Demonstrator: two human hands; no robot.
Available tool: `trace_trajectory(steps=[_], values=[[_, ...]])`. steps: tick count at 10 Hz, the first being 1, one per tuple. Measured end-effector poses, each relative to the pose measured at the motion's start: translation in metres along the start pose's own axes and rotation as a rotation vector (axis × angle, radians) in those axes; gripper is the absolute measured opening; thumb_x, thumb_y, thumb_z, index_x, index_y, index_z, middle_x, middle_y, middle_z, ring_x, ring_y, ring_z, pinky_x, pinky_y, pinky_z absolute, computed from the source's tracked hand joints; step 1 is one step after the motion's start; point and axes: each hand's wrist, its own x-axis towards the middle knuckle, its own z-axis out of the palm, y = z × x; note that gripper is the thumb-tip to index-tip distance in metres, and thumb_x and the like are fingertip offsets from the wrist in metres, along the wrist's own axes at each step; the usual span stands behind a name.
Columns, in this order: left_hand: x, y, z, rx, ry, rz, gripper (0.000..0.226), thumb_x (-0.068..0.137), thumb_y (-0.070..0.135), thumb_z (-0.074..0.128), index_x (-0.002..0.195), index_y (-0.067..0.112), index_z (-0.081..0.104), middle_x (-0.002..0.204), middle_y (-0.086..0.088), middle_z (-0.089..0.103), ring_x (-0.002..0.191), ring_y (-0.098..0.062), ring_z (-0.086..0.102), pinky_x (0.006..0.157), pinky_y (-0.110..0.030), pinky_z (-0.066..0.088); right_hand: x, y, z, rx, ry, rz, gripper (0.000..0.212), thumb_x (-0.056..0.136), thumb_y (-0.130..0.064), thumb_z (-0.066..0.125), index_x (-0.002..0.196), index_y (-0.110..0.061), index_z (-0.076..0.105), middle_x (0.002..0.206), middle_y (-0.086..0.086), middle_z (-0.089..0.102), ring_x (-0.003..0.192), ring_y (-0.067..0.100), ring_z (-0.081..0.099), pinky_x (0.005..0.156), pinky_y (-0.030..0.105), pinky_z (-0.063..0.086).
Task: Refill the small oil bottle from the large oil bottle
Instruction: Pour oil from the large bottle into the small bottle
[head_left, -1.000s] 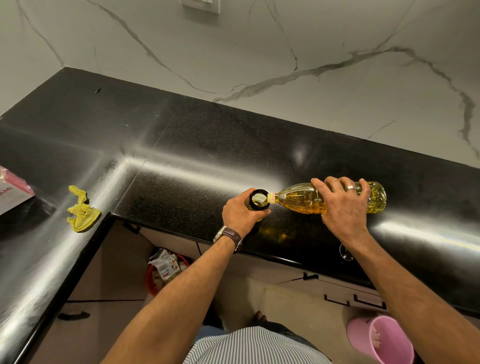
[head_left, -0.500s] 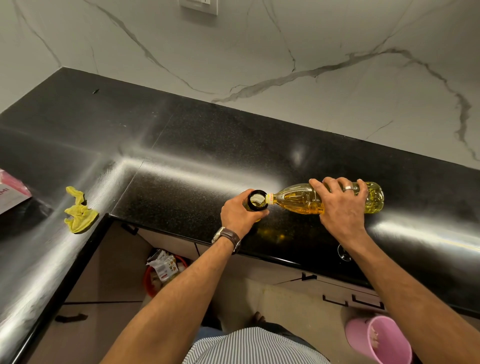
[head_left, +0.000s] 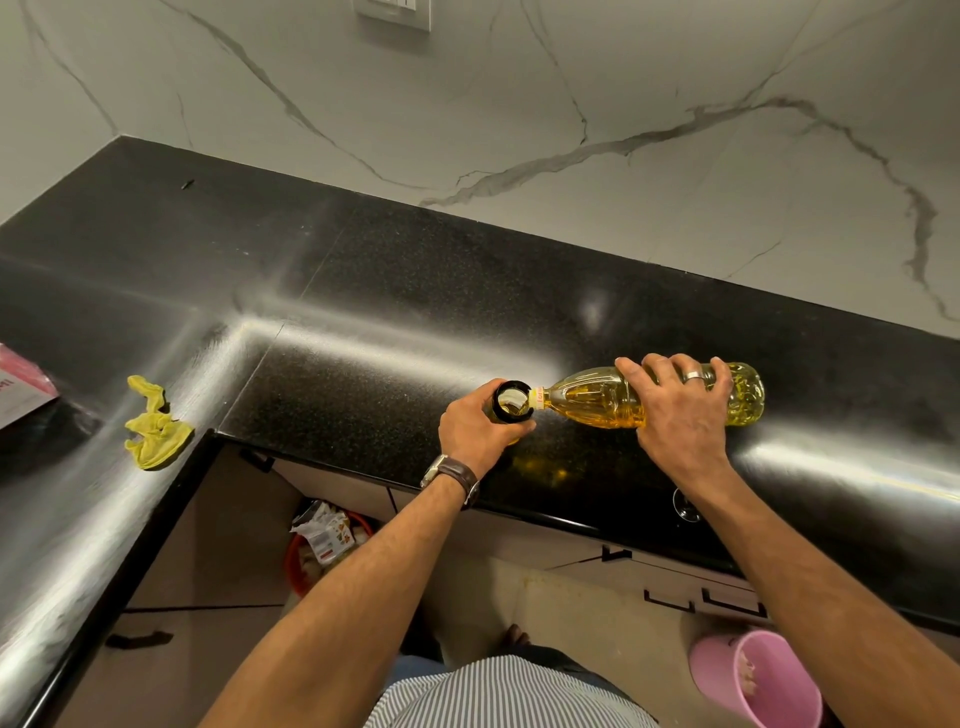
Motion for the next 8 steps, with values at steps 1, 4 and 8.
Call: trace_trajectory(steps=[1,4,8], values=[[-0.0001,0.0001,-0.0002,0.001,0.000,-0.002,0.053,0.069,0.044,0.094,0.117,0.034,0.073,0.105,0.015,0.077,0.102,-0.003,0.068,0.090,-0.024,0.053,-0.0001,-0.0001,-0.0005,0.004,0.001,-0.001,0.085,0.073,-0.017,0.085,0.147,-0.034,0.047,0.139,0.006,0.060,0.130,0.035,0.052,0.112,0.066,0.029],[0.0003,-0.0008,0.0000,0.002,0.000,-0.007,0.054,0.068,0.044,0.094,0.117,0.035,0.074,0.106,0.016,0.077,0.102,-0.001,0.067,0.089,-0.020,0.051,0.0006,-0.0001,0.0004,-0.002,-0.001,-0.002,0.084,0.074,-0.020,0.086,0.147,-0.034,0.047,0.139,0.006,0.060,0.130,0.035,0.052,0.112,0.066,0.029],[0.0003,-0.0031,0.0009,-0.008,0.008,-0.008,0.057,0.066,0.046,0.094,0.118,0.036,0.073,0.105,0.017,0.077,0.103,-0.003,0.069,0.093,-0.034,0.058,0.0003,-0.0001,0.0008,-0.008,-0.001,0.008,0.084,0.075,-0.019,0.086,0.147,-0.035,0.047,0.140,0.005,0.060,0.131,0.035,0.052,0.113,0.066,0.027]])
